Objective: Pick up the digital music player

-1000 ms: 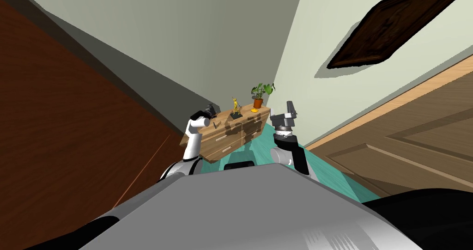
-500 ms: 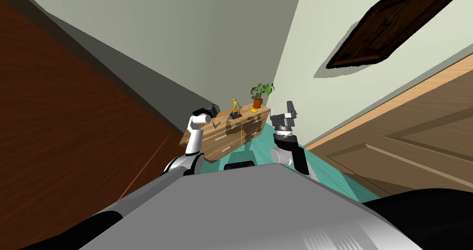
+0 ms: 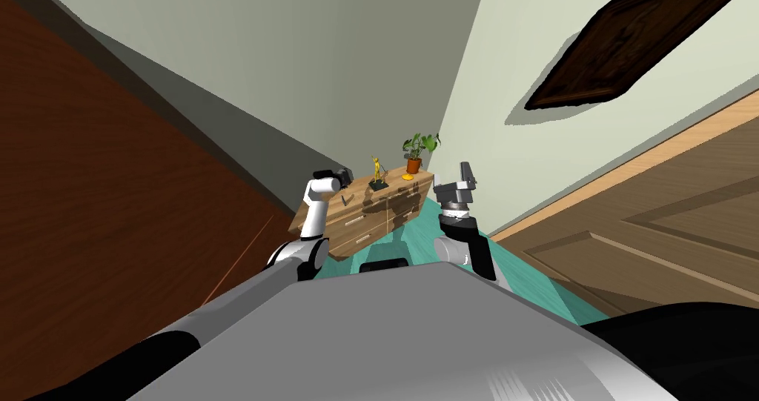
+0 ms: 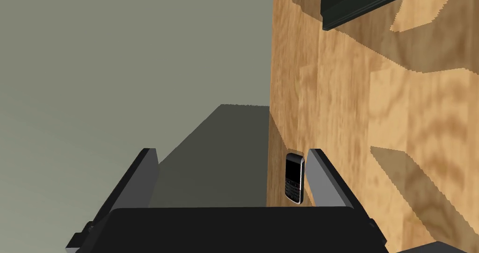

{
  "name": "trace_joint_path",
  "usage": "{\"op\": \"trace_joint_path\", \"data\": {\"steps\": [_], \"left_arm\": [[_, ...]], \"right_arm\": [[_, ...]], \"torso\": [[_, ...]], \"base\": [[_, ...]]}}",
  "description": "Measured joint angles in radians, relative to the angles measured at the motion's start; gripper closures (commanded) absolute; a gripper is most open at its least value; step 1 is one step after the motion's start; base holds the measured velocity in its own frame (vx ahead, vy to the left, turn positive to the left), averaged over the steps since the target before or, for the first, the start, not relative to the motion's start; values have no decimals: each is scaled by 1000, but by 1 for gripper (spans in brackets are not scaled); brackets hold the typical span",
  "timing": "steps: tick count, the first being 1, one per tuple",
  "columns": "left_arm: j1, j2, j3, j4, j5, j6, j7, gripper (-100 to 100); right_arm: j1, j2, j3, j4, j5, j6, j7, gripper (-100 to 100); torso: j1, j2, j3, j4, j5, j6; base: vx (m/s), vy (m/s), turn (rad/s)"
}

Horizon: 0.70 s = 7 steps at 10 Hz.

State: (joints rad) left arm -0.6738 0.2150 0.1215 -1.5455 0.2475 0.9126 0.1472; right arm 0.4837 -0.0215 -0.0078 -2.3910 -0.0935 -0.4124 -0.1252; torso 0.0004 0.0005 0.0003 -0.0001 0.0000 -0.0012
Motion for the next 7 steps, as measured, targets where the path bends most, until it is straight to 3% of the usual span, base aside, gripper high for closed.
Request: {"op": "trace_joint_path", "data": {"steps": [7], "left_arm": [[-95, -3, 6, 101, -8, 184, 6, -100]], "right_arm": [[0, 0, 0, 0, 0, 0, 0, 0]], "torso": [[1, 0, 0, 0, 0, 0]], "base": [[6, 2, 29]]}}
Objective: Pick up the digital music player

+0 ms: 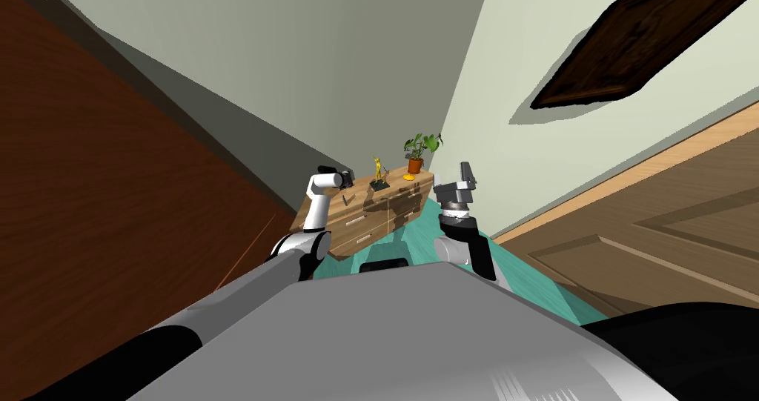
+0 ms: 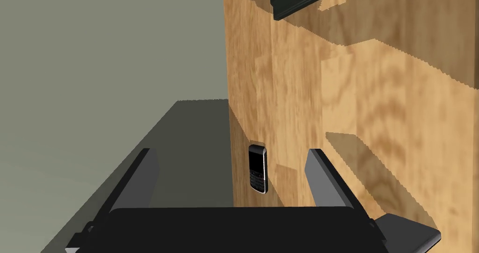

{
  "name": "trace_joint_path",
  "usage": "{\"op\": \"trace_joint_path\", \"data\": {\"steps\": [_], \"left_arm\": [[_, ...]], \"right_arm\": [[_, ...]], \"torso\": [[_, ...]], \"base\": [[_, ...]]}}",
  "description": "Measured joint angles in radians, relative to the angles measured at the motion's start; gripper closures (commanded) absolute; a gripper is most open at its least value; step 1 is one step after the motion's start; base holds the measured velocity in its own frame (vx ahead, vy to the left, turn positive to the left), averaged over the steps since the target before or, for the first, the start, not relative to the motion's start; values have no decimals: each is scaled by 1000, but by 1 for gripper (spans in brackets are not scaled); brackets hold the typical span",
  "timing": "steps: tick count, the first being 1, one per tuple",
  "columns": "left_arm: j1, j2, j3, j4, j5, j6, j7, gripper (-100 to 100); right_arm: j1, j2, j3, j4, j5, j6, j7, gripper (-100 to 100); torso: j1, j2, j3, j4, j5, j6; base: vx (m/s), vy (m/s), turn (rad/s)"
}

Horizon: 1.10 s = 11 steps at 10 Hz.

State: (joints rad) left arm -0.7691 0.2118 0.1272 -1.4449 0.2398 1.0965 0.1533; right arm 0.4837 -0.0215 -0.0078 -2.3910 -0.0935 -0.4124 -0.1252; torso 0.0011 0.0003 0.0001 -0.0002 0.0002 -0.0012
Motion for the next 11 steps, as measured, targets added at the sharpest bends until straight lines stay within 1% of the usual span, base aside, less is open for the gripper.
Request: {"op": "trace_joint_path", "data": {"steps": [1, 2, 3, 6, 7, 8, 11], "left_arm": [[-25, -1, 1, 24, -3, 29, 2, -100], [-41, -2, 2, 52, -5, 54, 2, -100], [-45, -1, 3, 61, -4, 71, 1, -100], [-105, -5, 6, 130, -15, 157, 6, -100], [-117, -7, 6, 146, -19, 189, 9, -100], [-121, -7, 7, 157, -19, 210, 9, -100], [-171, -12, 11, 229, -30, 295, 9, -100]], "right_arm": [[0, 0, 0, 0, 0, 0, 0, 0], [0, 0, 0, 0, 0, 0, 0, 0], [0, 0, 0, 0, 0, 0, 0, 0], [0, 0, 0, 0, 0, 0, 0, 0], [0, 0, 0, 0, 0, 0, 0, 0], [0, 0, 0, 0, 0, 0, 0, 0], [0, 0, 0, 0, 0, 0, 0, 0]], "torso": [[0, 0, 0, 0, 0, 0], [0, -1, 0, 0, 0, 0], [0, 0, 0, 0, 0, 0], [1, -1, -1, 0, 0, 0], [1, -1, -1, 0, 0, 0], [1, -1, 0, 0, 0, 0], [2, -2, -1, 0, 1, 0]], "base": [[12, 9, 40], [7, 4, -1], [19, 14, 68], [23, 20, 51], [11, 10, -12], [23, 21, 63], [34, 33, 60]]}}
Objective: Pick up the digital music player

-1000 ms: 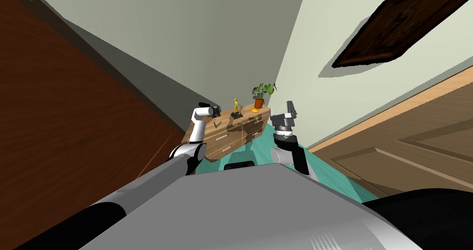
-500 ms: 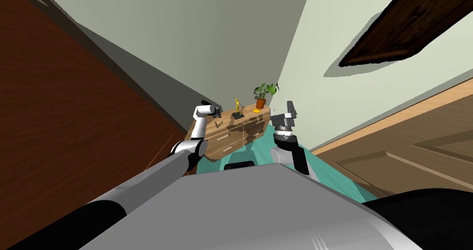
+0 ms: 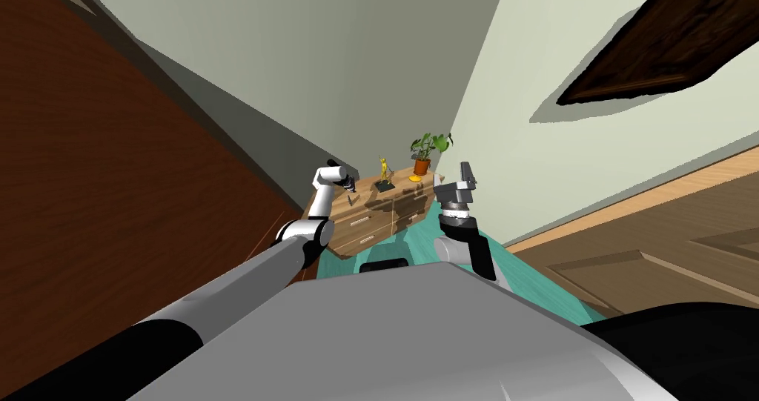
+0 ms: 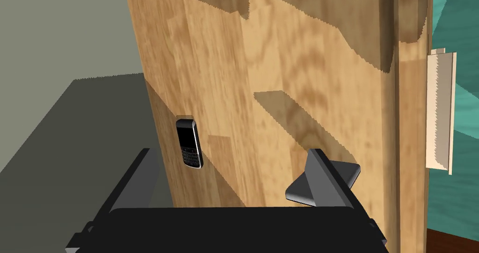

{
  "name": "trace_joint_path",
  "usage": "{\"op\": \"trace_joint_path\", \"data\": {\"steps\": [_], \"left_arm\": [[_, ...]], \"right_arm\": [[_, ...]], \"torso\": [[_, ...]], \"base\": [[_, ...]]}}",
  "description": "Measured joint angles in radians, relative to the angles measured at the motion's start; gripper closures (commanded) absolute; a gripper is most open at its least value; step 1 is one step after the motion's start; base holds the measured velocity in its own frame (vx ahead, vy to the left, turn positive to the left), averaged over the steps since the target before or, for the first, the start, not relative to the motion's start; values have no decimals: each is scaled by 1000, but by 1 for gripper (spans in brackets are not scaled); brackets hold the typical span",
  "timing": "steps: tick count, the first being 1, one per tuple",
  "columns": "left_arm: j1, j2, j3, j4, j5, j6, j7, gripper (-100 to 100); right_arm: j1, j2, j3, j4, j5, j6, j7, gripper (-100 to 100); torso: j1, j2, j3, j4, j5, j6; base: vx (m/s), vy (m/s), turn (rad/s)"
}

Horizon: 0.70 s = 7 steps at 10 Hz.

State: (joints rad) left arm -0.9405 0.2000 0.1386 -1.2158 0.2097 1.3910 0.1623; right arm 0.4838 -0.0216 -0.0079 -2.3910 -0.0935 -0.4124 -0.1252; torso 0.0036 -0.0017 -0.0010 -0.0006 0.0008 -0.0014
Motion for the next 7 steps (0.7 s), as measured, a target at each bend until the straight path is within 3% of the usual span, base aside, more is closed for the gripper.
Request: {"op": "trace_joint_path", "data": {"steps": [6, 7], "left_arm": [[-87, -22, 3, 155, -32, 169, 10, -100], [-88, -26, 3, 160, -36, 198, 11, -100]], "right_arm": [[0, 0, 0, 0, 0, 0, 0, 0], [0, 0, 0, 0, 0, 0, 0, 0]], "torso": [[1, -1, -1, 0, 0, 0], [0, -1, -1, 0, 0, 0]], "base": [[50, 38, 65], [60, 51, 86]]}}
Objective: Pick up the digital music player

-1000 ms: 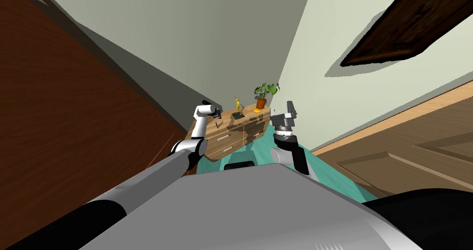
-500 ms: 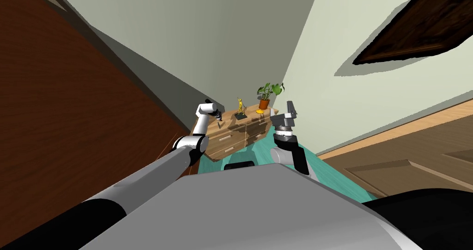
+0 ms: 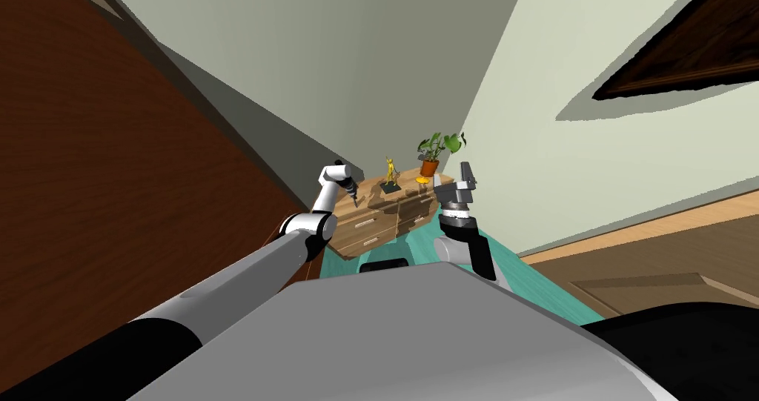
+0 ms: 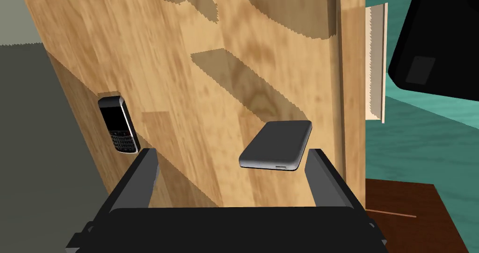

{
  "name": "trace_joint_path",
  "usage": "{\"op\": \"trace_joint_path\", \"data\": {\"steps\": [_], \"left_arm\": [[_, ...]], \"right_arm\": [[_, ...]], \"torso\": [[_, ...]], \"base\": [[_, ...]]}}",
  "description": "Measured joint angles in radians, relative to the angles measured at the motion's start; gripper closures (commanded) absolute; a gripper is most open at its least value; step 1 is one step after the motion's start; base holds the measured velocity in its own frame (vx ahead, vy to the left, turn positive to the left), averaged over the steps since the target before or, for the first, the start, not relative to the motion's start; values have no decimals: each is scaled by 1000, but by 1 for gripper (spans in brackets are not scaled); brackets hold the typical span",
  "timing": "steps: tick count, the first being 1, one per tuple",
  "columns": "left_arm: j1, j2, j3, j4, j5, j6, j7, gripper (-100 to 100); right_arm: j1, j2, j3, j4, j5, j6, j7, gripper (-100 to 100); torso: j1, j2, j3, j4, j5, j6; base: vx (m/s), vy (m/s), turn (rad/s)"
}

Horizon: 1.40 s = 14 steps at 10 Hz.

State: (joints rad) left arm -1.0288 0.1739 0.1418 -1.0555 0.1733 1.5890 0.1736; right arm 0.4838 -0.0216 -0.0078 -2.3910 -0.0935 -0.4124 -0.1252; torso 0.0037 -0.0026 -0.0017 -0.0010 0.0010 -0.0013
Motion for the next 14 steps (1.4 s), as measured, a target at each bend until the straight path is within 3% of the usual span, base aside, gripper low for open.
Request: {"op": "trace_joint_path", "data": {"steps": [1, 5, 7, 11, 13, 14], "left_arm": [[-21, -6, 1, 46, -7, 20, 0, -100], [-50, -31, 3, 105, -28, 122, 6, -100], [-74, -62, 3, 153, -48, 191, 11, -100], [-93, -106, 4, 212, -68, 257, 12, -100], [-106, -149, 5, 254, -78, 274, 16, -100], [-107, -151, 5, 255, -79, 278, 16, 0]], "right_arm": [[0, 0, 0, 0, 0, 0, 0, 0], [0, 0, 0, 0, 0, 0, 0, 0], [0, 0, 0, 0, 0, 0, 0, 0], [0, 0, 0, 0, 0, 0, 0, 0], [0, 0, 0, 0, 0, 0, 0, 0], [0, 0, 0, 0, 0, 0, 0, 0]], "torso": [[1, -1, 0, 0, 0, 0], [1, -1, 0, 0, 0, 0], [2, -5, -3, -1, 0, 0], [-1, -2, -1, -1, 0, 0], [-2, -2, -1, 0, -1, 0], [-2, 1, 0, 0, -1, 0]], "base": [[50, 46, 45], [74, 45, 72], [121, 64, 80], [87, 23, 46], [61, 4, 16], [7, 0, 0]]}}
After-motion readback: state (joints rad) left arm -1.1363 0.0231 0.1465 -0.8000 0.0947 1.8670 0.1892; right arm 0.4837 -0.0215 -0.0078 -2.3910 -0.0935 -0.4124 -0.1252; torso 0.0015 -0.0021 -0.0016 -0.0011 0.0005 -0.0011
